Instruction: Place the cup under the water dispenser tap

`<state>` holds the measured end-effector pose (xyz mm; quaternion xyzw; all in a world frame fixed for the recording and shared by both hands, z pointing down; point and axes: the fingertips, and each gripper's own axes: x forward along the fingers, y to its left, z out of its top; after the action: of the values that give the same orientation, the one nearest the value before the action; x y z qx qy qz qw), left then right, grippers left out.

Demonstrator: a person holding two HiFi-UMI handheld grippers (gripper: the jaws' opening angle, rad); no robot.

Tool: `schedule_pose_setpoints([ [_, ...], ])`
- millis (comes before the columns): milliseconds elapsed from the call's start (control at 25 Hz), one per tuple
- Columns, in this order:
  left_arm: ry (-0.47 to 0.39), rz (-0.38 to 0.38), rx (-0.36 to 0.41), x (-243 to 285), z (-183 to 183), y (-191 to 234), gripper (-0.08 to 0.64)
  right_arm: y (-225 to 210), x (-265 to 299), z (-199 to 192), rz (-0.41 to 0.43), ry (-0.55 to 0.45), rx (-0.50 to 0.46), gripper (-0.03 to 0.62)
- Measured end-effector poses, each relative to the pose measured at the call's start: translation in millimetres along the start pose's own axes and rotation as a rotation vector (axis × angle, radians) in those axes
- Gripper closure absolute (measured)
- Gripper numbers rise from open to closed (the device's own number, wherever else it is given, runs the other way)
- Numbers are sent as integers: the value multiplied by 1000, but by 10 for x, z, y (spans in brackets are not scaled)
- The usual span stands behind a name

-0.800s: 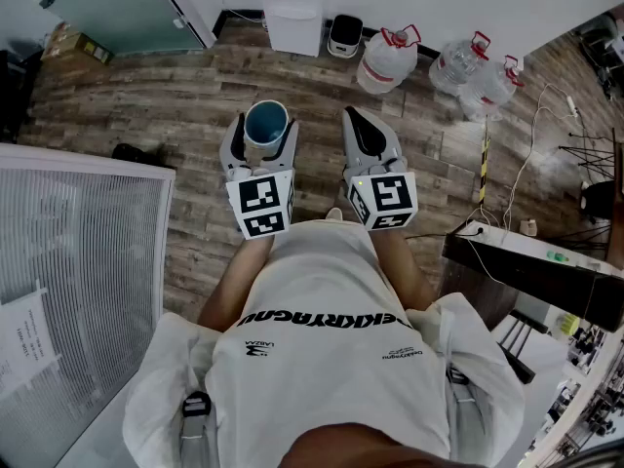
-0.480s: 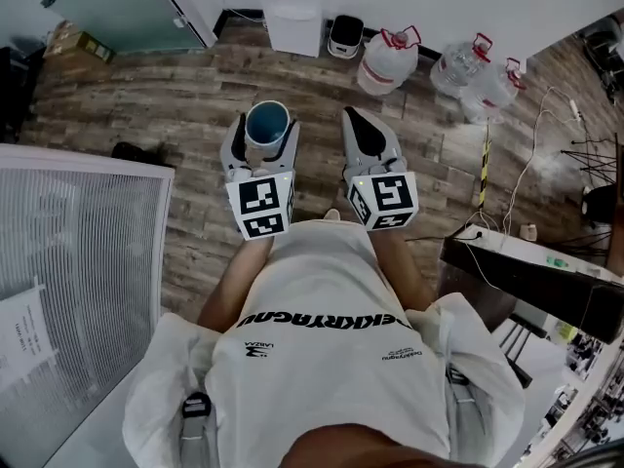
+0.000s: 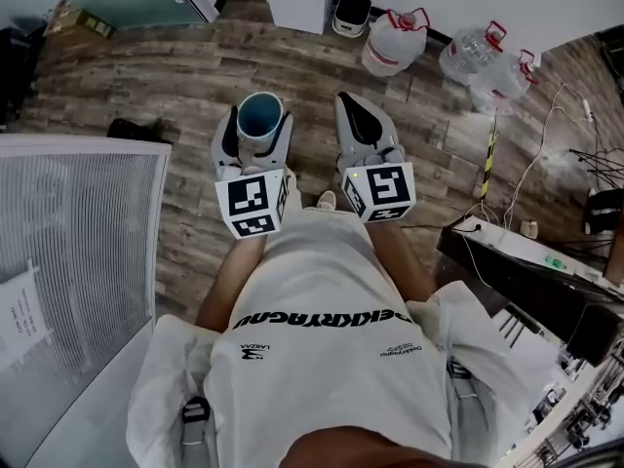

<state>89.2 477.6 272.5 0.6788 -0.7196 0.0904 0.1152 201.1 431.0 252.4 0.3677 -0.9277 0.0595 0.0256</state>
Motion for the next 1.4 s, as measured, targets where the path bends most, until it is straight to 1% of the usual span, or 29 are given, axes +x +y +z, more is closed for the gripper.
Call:
schedule_pose_setpoints([
  [160, 12, 2, -3, 231, -35, 31, 198, -124, 212, -39, 15, 9, 2, 592],
  [320, 3, -16, 1, 601, 3, 134, 198, -296, 585, -35, 4, 3, -13, 592],
  [440, 8, -32, 0, 1027, 17, 348, 198, -438, 1054, -80, -12, 16, -12, 592],
  [560, 7, -54, 0, 1617, 175, 666, 199, -596, 1691, -35, -25, 33, -19, 592],
  [840, 33, -146, 2, 2941, 694, 1327, 199, -1023, 3080, 318, -119, 46, -33, 592],
  [1080, 33, -226, 24, 3921, 1117, 1817, 199, -1281, 4081, 522, -194, 55, -39, 592],
  [1200, 40, -260, 43, 4303, 1164, 1952, 199, -1392, 4407, 527, -232, 66, -42, 592],
  [1280, 52, -290, 41, 4496, 1161, 1961, 199, -1485, 4536, 510, -261, 76, -41, 592],
  [1400, 50, -324, 60, 4736, 1186, 1989, 199, -1619, 4689, 498, -299, 84, -32, 592],
])
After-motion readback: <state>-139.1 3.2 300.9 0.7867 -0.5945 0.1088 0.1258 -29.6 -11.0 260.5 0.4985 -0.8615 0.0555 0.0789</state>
